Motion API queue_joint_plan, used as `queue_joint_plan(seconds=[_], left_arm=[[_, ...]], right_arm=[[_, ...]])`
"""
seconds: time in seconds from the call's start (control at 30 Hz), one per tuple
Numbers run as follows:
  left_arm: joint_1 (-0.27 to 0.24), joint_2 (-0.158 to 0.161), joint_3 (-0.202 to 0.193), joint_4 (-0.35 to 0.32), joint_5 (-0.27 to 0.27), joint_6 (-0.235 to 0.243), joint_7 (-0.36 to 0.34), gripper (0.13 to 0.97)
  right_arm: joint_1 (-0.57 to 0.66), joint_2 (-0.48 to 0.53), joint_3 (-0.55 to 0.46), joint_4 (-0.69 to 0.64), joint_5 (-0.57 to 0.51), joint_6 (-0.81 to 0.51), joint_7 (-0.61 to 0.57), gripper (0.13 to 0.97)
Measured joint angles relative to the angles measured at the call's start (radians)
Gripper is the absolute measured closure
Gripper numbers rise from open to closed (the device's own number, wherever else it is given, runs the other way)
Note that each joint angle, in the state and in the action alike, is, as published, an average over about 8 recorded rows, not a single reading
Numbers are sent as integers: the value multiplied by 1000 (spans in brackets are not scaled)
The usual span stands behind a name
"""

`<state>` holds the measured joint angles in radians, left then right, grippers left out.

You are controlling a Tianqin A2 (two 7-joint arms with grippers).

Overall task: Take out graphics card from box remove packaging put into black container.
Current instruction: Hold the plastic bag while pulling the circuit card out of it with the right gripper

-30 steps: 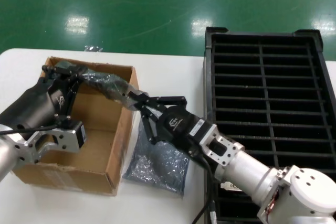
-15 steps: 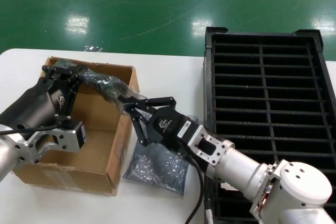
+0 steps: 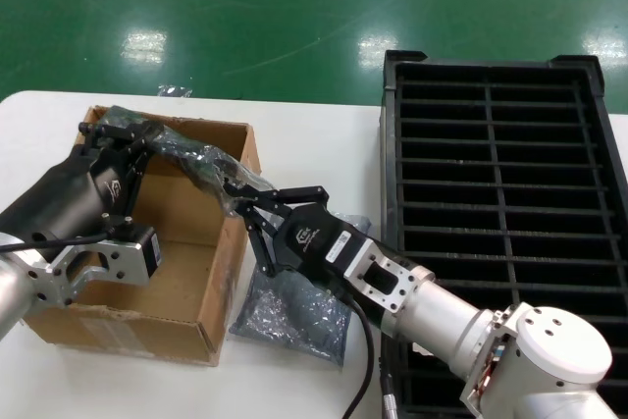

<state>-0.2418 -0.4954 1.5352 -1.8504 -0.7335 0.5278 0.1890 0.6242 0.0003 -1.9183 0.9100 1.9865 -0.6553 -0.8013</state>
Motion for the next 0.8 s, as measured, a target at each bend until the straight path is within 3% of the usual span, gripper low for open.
queue_joint_plan(seconds=[0.27, 0.67, 0.8], left_arm=[[0, 0, 0, 0, 0, 0, 0, 958], [0, 0, 0, 0, 0, 0, 0, 958], [0, 0, 0, 0, 0, 0, 0, 958]], right_arm=[[28, 0, -47, -34, 69, 24, -56, 955], [22, 0, -44, -28, 75, 19, -80, 888], [24, 0, -52, -35, 92, 26, -87, 832]])
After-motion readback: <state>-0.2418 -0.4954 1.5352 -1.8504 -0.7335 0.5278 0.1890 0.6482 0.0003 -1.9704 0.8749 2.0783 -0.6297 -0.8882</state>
